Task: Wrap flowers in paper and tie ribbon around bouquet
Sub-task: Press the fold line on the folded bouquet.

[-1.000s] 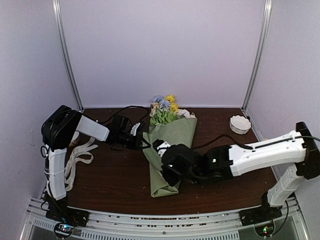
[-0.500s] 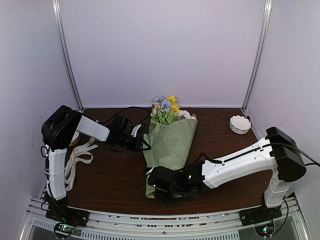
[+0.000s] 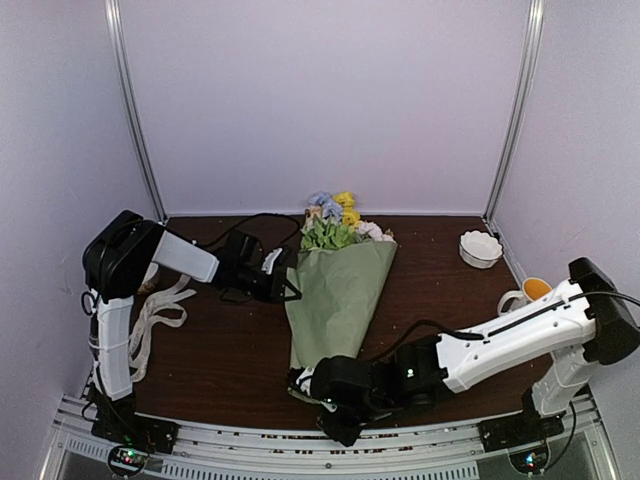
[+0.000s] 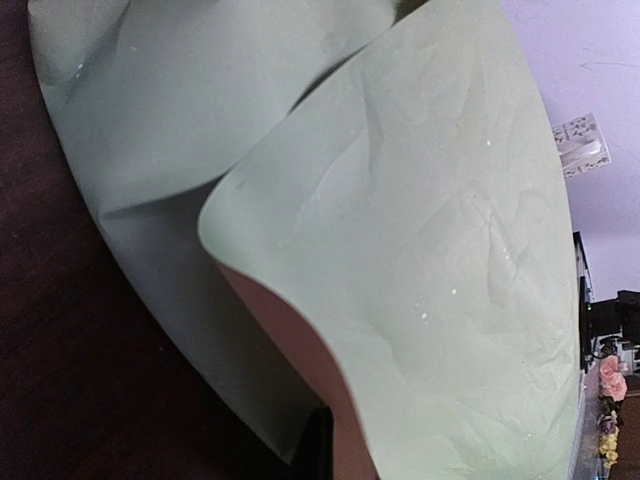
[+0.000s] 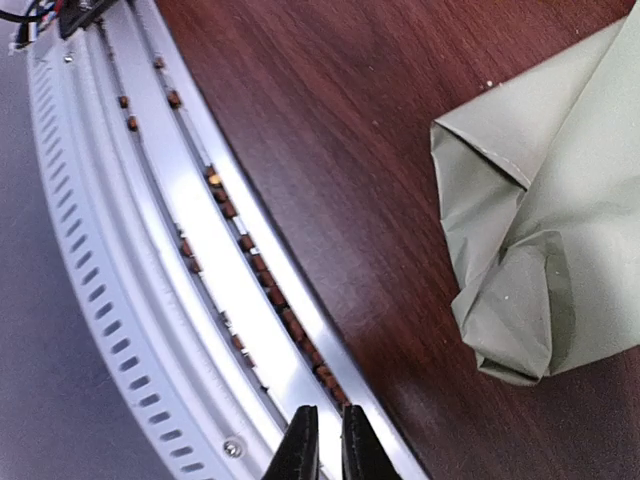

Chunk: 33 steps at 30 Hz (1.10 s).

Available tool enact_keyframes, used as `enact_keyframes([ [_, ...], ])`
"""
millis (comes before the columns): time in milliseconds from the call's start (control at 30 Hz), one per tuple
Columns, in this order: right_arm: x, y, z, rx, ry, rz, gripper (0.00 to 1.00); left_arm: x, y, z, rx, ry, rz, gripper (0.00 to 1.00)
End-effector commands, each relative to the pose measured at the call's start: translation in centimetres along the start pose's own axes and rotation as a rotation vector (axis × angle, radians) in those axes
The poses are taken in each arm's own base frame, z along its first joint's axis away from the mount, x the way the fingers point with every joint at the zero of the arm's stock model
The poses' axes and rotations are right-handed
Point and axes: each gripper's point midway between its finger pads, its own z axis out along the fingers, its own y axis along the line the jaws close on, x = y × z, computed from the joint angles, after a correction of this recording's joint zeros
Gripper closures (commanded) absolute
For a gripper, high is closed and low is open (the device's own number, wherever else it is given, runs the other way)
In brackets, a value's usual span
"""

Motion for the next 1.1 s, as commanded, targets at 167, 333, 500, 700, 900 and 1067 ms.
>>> enact_keyframes([
  [167, -4.1, -4.8, -3.1, 0.087, -0.151, 0.110, 0.90, -0.4, 0.8, 0.1, -0.010, -0.029, 0.035, 1.00],
  [333, -3.2, -6.4, 0.0, 0.208, -0.045, 0.112, 0.93, -0.4, 0.9, 0.1, -0.010, -0.023, 0.034, 1.00],
  [500, -0.3, -6.1, 3.1, 0.219, 0.066, 0.095, 0.99, -0.7, 0.8, 0.0, -0.014, -0.026, 0.038, 1.00],
  [700, 3.0, -4.2, 3.8, 0.217, 0.142, 0.042, 1.00, -0.9, 0.9, 0.2, -0.019, -0.022, 0.047, 1.00],
  [900, 4.4, -2.4, 2.6, 0.183, 0.158, 0.008, 1.00, -1.1, 0.9, 0.3, -0.021, -0.019, 0.047, 1.00],
  [1067, 3.0, -3.1, -0.2, 0.193, 0.073, 0.047, 1.00, -0.9, 0.8, 0.2, -0.013, -0.014, 0.044, 1.00],
])
